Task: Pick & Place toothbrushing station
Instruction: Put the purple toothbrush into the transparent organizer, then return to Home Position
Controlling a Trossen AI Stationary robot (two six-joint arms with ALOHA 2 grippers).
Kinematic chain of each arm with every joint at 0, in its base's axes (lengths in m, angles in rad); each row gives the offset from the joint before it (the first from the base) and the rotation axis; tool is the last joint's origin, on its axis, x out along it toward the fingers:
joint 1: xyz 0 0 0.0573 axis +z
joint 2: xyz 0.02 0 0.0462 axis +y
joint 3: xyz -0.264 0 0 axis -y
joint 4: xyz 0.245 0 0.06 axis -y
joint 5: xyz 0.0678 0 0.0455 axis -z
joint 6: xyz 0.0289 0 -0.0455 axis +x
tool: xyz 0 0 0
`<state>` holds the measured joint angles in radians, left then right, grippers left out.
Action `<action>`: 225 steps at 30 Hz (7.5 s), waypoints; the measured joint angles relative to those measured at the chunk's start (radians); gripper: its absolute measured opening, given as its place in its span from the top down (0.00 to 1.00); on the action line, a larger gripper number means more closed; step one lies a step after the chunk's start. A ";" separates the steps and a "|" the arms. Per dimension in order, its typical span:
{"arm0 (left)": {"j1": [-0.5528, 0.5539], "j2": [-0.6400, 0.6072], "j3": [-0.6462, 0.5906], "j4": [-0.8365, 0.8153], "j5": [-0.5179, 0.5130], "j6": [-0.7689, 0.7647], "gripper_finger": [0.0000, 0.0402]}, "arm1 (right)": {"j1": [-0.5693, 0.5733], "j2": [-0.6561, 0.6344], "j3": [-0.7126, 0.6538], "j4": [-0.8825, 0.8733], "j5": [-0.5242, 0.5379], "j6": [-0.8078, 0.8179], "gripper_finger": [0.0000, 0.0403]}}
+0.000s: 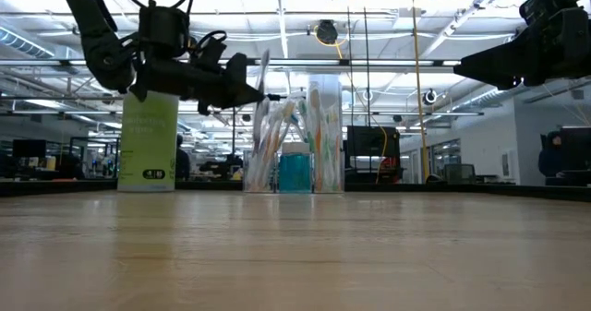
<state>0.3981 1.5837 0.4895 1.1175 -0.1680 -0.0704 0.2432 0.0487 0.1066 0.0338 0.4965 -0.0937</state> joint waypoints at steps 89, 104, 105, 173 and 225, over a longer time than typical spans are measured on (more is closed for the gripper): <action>-0.098 0.042 0.073 -0.225 -0.175 -0.113 0.59 | 0.000 0.000 0.000 0.000 0.000 0.000 0.55; -0.228 -0.586 0.074 -0.769 -0.171 -0.186 0.59 | 0.000 0.000 0.000 0.000 0.000 0.000 0.55; -0.243 -0.629 0.074 -0.803 -0.171 -0.203 0.59 | 0.000 0.000 0.000 0.000 0.000 0.000 0.55; -0.327 -1.573 -0.432 -1.173 0.073 0.000 0.59 | 0.000 0.000 0.000 0.000 0.000 0.000 0.55; -0.327 -1.571 -0.431 -1.173 0.062 0.092 0.59 | 0.000 0.000 0.000 0.000 0.000 0.000 0.55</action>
<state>0.0715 0.0128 0.0582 -0.0551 -0.1059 0.0219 0.2429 0.0490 0.1066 0.0335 0.4965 -0.0940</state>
